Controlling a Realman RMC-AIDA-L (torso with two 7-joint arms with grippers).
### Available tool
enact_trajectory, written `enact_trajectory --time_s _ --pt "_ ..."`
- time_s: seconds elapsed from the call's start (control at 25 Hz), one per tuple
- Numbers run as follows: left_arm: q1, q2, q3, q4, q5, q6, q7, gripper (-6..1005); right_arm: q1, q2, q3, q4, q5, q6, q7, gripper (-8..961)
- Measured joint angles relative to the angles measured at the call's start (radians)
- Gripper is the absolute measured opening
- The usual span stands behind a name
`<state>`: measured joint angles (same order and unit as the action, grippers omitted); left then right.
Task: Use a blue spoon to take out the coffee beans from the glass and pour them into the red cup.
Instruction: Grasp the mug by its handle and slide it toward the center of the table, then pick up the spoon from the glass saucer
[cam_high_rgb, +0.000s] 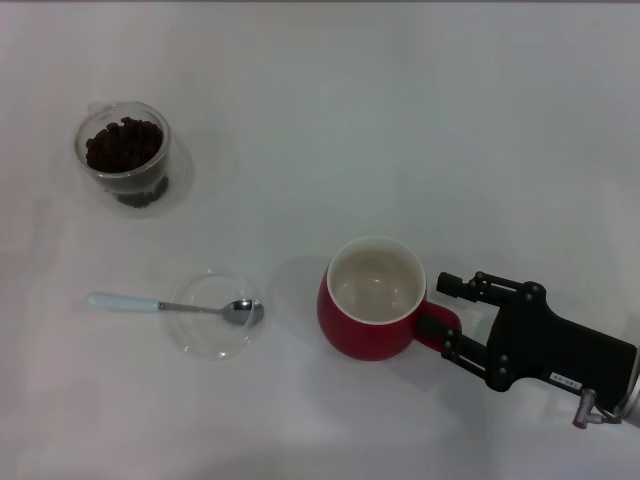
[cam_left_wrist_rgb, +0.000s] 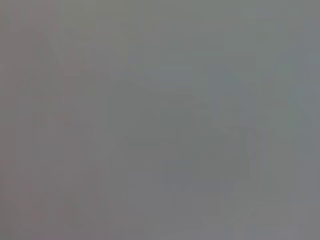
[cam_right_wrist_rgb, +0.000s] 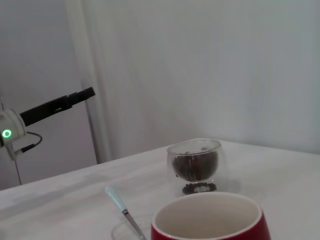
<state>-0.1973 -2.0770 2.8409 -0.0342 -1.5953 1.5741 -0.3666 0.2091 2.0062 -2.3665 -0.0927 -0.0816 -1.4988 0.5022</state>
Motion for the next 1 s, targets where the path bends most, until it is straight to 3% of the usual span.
enact_trajectory --time_s 0.24,0.48,0.76,1.0 --pt "0.045 -0.002 0.001 0.074 0.031 0.056 -0.039 876 0.012 -0.023 -0.006 0.02 -0.009 -0.118 0.039 532" --pt "0.076 -0.002 0.002 0.107 0.253 0.099 -0.384 877 0.054 -0.06 0.002 0.131 0.012 -0.387 0.06 796" --pt "0.118 -0.007 0.002 0.228 0.388 0.052 -0.629 877 0.109 -0.131 0.007 0.249 0.125 -0.559 0.064 794" --pt "0.211 -0.011 0.002 0.345 0.43 0.007 -0.676 877 0.143 -0.175 0.007 0.341 0.237 -0.594 0.065 794"
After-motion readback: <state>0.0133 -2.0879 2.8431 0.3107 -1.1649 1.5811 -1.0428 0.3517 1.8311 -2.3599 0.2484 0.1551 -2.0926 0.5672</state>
